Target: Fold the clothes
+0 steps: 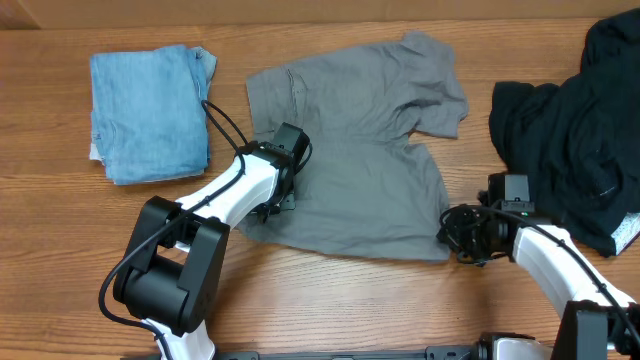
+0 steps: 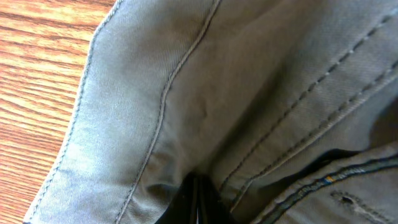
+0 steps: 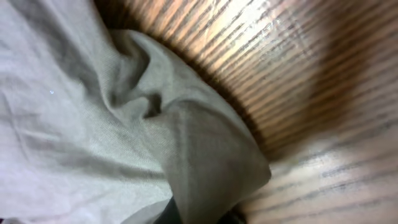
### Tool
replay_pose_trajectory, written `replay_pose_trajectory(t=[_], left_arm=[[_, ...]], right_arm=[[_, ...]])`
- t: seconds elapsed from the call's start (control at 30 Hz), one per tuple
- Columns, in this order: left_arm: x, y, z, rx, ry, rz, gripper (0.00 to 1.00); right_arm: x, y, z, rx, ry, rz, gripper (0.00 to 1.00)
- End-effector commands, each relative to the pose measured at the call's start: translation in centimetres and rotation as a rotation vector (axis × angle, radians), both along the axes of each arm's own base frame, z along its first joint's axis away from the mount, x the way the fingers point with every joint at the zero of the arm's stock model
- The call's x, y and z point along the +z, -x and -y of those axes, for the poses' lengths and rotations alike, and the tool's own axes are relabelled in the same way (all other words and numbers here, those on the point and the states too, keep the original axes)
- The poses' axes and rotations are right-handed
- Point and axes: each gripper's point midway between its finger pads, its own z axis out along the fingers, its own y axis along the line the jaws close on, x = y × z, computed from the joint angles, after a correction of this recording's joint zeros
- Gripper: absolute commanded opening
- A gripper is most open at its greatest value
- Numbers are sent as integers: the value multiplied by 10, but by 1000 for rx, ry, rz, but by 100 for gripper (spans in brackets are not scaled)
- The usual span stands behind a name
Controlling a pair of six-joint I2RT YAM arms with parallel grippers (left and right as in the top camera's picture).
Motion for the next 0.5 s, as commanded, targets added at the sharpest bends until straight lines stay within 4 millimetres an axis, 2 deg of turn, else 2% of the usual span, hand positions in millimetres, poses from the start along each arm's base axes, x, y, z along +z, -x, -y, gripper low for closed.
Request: replay_pose_trajectory(t=[0.0, 0.1, 0.23, 0.27, 0.3, 0.37, 0.4, 0.43, 0.47], left_arm=[[-46, 64, -17, -9, -36, -258, 4], [-46, 65, -17, -9, -37, -260, 4], [-46, 65, -17, -9, -37, -260, 4], [-46, 65, -17, -8, -37, -260, 4], [-46, 65, -17, -8, -37, -260, 4], [-46, 65, -17, -8, -37, -261, 4], [-46, 65, -17, -8, -38, -262, 4], [-46, 66, -17, -8, -38, -263, 4], [-46, 66, -17, -8, -38, -264, 4]], right_arm=[[31, -31, 26, -28, 142, 45, 4], [64, -42, 60, -70, 337, 29, 4], [104, -47, 103, -132, 591, 19, 6], [114, -45, 113, -173, 658, 9, 23], [119, -42, 119, -221, 699, 0, 50], [123, -39, 125, -241, 752, -7, 72], [124, -39, 123, -236, 751, -6, 91], [125, -39, 123, -234, 751, -6, 99], [125, -39, 122, -233, 749, -8, 100]])
